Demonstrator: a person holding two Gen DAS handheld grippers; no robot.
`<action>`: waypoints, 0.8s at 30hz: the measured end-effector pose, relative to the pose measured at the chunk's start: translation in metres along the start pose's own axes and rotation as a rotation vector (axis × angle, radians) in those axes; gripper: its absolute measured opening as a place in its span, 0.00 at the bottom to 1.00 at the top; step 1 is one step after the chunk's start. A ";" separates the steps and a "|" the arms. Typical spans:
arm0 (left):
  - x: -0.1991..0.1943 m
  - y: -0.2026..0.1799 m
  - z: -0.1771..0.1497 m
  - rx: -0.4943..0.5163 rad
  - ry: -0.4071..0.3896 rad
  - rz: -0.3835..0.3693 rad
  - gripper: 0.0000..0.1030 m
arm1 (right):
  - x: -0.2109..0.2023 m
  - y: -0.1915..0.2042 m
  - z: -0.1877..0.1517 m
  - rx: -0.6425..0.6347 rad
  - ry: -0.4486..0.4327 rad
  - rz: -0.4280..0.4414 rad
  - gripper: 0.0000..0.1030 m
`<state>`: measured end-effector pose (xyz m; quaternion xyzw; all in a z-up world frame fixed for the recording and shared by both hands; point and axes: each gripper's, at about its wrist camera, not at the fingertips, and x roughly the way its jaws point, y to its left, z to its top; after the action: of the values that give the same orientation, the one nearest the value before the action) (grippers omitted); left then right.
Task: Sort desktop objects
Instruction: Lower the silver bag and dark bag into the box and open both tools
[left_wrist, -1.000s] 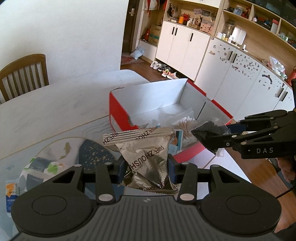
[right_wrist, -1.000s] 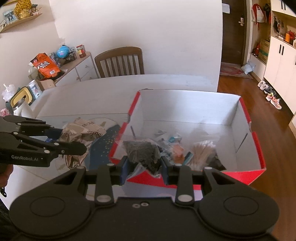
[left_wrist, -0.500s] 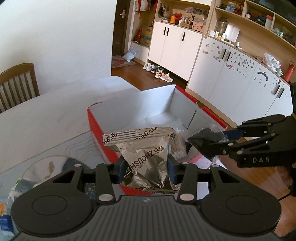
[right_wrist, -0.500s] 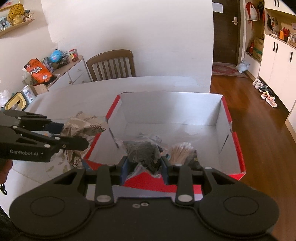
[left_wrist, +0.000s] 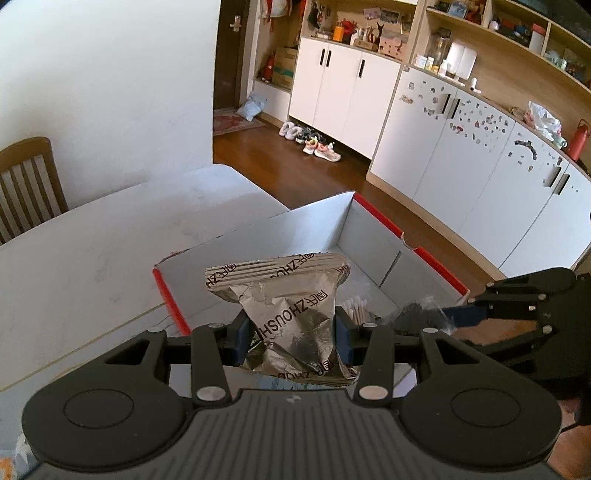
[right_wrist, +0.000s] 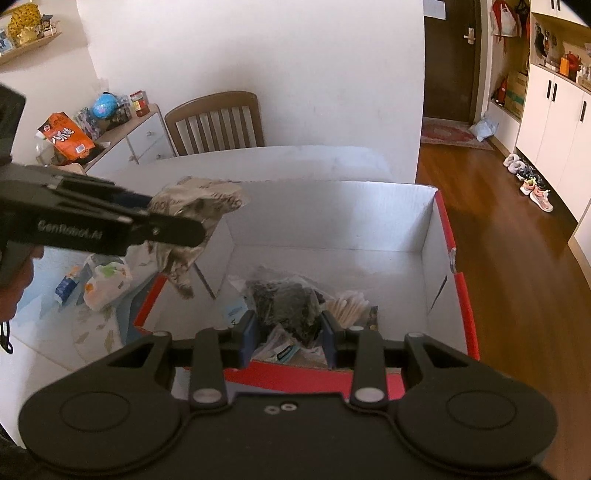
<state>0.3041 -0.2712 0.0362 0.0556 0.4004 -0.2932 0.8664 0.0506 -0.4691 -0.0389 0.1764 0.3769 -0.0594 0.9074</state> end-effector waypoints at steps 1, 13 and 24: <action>0.005 0.001 0.003 -0.001 0.006 -0.001 0.42 | 0.002 -0.001 0.001 0.000 0.003 0.000 0.33; 0.056 0.010 0.019 -0.005 0.093 0.016 0.42 | 0.032 -0.003 0.005 -0.011 0.070 0.006 0.33; 0.095 0.014 0.030 0.053 0.176 0.046 0.42 | 0.062 0.000 0.009 -0.053 0.163 0.008 0.33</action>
<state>0.3801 -0.3135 -0.0139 0.1130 0.4656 -0.2778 0.8327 0.1001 -0.4711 -0.0766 0.1581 0.4503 -0.0313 0.8782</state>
